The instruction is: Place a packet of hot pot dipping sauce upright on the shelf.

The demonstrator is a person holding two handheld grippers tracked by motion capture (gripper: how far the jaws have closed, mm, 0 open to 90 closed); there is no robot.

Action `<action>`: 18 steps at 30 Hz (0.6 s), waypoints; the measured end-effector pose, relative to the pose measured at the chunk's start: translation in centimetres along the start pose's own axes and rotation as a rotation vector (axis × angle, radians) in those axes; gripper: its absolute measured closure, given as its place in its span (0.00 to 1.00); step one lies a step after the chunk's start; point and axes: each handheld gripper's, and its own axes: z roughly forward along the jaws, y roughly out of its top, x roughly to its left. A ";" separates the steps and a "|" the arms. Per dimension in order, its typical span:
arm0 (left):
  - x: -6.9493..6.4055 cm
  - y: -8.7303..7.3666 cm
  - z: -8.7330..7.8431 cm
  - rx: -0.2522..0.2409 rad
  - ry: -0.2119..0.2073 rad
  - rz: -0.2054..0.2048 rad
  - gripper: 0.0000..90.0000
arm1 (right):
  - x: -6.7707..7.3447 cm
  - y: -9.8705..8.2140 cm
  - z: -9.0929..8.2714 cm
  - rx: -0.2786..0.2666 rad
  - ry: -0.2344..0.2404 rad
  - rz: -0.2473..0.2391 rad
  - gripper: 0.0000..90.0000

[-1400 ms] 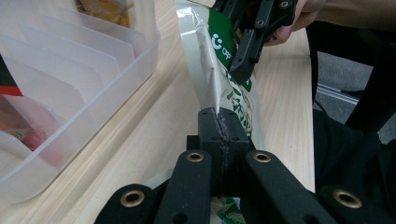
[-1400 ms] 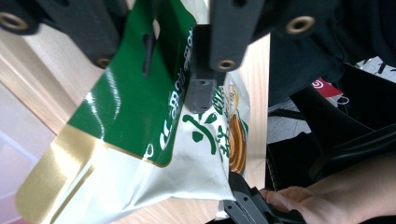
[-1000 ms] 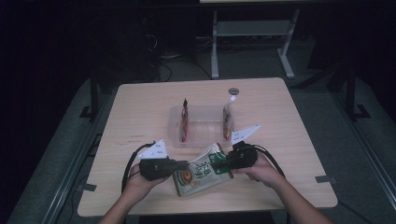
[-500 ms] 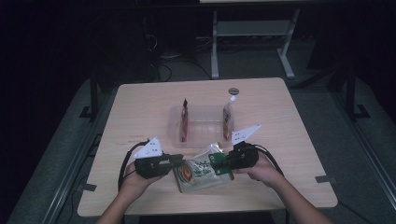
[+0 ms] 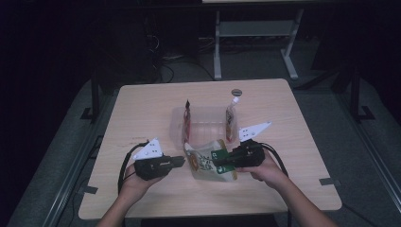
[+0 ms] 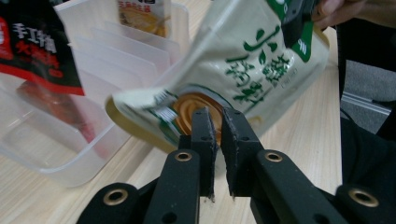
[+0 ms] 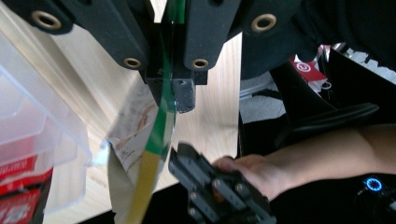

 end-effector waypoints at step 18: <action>-0.5 -0.7 1.9 0.112 -0.069 0.002 0.59 | 0.5 1.8 -2.6 -0.132 -0.076 -0.027 1.00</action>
